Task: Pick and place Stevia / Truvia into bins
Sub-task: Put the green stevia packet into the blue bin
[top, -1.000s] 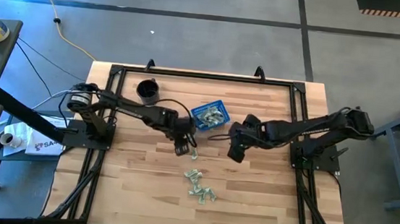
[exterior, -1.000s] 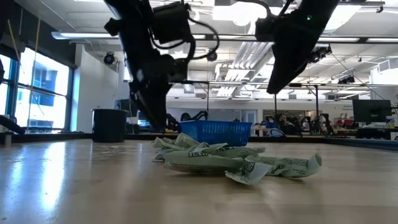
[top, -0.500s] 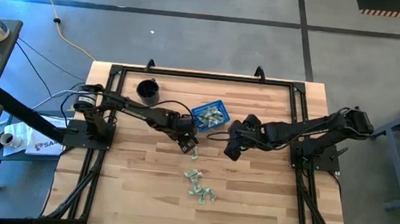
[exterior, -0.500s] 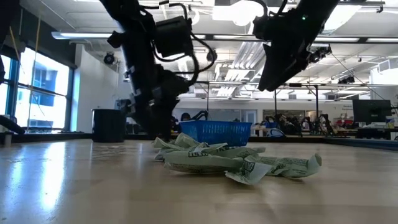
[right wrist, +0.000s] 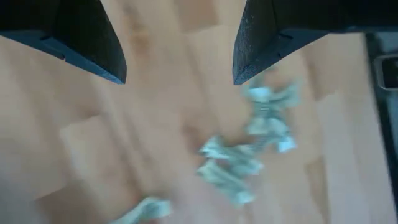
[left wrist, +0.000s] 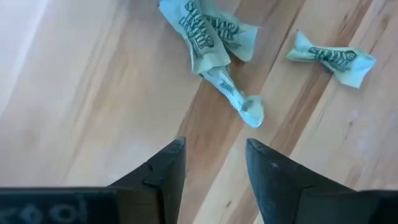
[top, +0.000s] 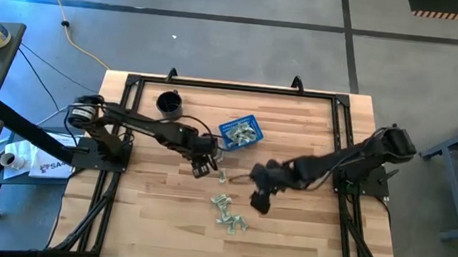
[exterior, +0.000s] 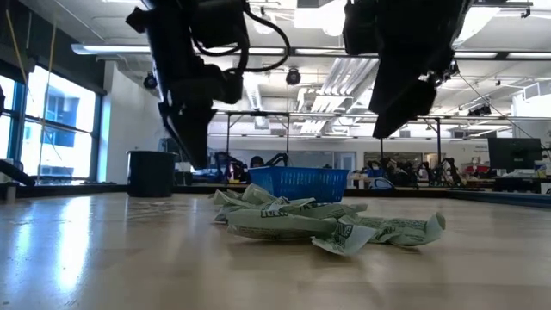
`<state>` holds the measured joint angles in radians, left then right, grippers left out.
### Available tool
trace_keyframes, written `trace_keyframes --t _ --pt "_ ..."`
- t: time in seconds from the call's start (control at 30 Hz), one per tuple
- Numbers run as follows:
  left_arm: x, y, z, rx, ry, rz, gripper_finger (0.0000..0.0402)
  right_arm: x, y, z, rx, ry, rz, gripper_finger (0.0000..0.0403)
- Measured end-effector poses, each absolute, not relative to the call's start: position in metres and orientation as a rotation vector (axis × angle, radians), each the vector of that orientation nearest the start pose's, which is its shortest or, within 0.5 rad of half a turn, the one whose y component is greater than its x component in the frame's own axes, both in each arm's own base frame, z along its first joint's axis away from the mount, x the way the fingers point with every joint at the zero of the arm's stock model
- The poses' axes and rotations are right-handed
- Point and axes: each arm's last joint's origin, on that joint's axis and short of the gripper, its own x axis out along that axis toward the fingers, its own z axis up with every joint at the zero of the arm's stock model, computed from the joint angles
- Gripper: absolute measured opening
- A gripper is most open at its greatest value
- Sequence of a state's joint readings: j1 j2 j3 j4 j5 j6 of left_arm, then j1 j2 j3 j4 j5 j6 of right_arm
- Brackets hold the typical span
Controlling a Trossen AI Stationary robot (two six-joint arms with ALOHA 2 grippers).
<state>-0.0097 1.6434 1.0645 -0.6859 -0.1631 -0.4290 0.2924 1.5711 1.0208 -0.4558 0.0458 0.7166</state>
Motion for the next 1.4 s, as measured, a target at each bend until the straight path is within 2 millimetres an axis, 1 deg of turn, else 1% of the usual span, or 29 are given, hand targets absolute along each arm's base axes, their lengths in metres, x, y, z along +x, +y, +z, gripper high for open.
trace_keyframes --t 0.1,0.2,0.33,0.5,0.6,0.7,0.77,0.87,0.93,1.07,1.1,1.13,1.2,1.27,1.3,1.4 --pt "0.3 0.002 0.195 -0.242 1.241 0.381 0.0199 0.309 0.121 0.206 0.545 1.019 -0.159 0.0281" --pt "0.297 0.002 0.198 -0.224 1.254 0.372 0.0202 0.317 0.151 0.198 0.544 1.046 -0.191 0.0281" --pt "0.295 0.002 0.201 -0.18 1.254 0.348 0.0199 0.326 0.179 0.183 0.521 1.081 -0.282 0.0281" --pt "0.295 0.002 0.202 -0.142 1.261 0.321 0.0195 0.342 0.197 0.161 0.505 1.116 -0.341 0.0281" --pt "0.294 0.002 0.202 -0.139 1.263 0.319 0.0195 0.351 0.203 0.149 0.499 1.147 -0.377 0.0281" --pt "0.294 0.002 0.202 -0.138 1.268 0.319 0.0195 0.355 0.205 0.138 0.485 1.187 -0.441 0.0279" --pt "0.293 0.002 0.201 -0.136 1.28 0.32 0.0195 0.355 0.205 0.134 0.474 1.208 -0.471 0.0266" --pt "0.291 0.002 0.201 -0.133 1.297 0.322 0.0195 0.353 0.204 0.133 0.45 1.235 -0.493 0.0218" --pt "0.29 0.002 0.201 -0.128 1.305 0.328 0.0195 0.35 0.201 0.133 0.425 1.265 -0.512 0.0167" --pt "0.288 0.003 0.2 -0.122 1.324 0.336 0.0195 0.348 0.19 0.135 0.421 1.331 -0.533 0.0042" --pt "0.288 0.003 0.2 -0.12 1.331 0.338 0.0195 0.349 0.186 0.137 0.419 1.338 -0.53 0.0022" --pt "0.287 0.003 0.2 -0.118 1.34 0.339 0.0195 0.349 0.182 0.14 0.413 1.336 -0.532 0.0013" --pt "0.284 0.003 0.196 -0.116 1.356 0.341 0.0195 0.351 0.168 0.152 0.4 1.301 -0.577 0.0021" --pt "0.279 0.003 0.189 -0.123 1.384 0.353 0.0195 0.35 0.148 0.172 0.379 1.255 -0.636 0.0021" --pt "0.276 0.003 0.185 -0.132 1.396 0.364 0.0195 0.349 0.137 0.185 0.359 1.225 -0.661 0.0014" --pt "0.265 0.003 0.172 -0.171 1.413 0.399 0.0195 0.347 0.1 0.215 0.284 1.157 -0.717 0.0007"
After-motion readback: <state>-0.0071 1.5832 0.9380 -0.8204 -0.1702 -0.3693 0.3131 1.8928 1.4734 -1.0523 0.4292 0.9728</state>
